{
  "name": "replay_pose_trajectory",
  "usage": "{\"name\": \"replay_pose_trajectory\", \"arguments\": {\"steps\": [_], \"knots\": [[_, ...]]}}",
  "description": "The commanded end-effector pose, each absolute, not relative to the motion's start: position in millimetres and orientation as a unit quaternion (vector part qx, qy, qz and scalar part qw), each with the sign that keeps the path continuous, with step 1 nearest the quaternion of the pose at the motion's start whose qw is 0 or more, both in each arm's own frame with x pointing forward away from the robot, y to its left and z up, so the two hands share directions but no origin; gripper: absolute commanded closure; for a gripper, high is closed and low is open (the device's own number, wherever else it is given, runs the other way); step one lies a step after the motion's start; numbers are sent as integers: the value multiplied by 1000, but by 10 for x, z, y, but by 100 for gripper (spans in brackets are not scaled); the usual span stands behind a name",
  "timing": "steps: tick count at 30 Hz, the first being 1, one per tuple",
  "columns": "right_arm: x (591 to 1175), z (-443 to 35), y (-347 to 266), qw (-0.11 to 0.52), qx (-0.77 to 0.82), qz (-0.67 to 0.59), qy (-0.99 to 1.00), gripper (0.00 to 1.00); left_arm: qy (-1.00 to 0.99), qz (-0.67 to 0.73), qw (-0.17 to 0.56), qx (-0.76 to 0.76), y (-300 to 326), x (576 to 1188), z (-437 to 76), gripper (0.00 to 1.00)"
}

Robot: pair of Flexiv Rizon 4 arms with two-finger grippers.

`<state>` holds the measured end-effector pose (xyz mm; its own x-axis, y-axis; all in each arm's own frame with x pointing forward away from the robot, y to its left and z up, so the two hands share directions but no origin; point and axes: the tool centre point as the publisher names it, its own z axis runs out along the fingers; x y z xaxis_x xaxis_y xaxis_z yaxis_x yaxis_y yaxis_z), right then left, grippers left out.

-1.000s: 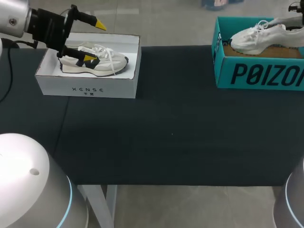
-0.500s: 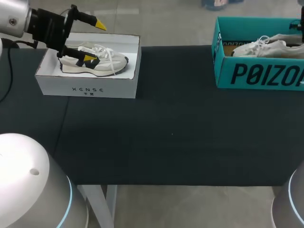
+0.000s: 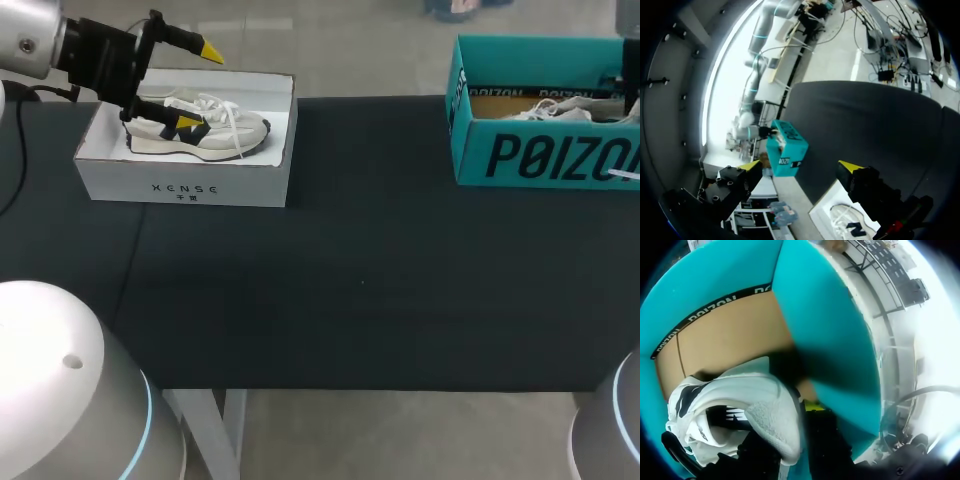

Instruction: Take the shoe out of the shoebox, open the shoe tongue, remove and reinsert the insole, then place the shoe into the shoebox

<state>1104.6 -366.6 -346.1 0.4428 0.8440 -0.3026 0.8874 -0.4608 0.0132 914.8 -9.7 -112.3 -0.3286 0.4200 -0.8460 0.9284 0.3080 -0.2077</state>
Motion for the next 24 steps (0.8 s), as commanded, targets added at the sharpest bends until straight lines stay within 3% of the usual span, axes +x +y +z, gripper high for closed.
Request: {"name": "replay_pose_trajectory", "arguments": {"steps": [1,2,4,5,24], "knots": [[11115,-3557,-3665,73,844,-137,512,100,730,-363,349,463,-96,9142,-1120,0],[11110,-3564,-3665,72,844,-141,512,95,730,-363,349,463,-96,9142,-1120,0],[11094,-3560,-3682,54,848,-137,508,51,730,-363,349,463,-96,9142,-1120,0],[11087,-3541,-3697,52,849,-136,507,0,730,-363,349,463,-96,9142,-1120,0],[10662,-2450,-2978,109,777,-61,617,0,730,-363,349,463,-96,9142,-1120,0]]}}
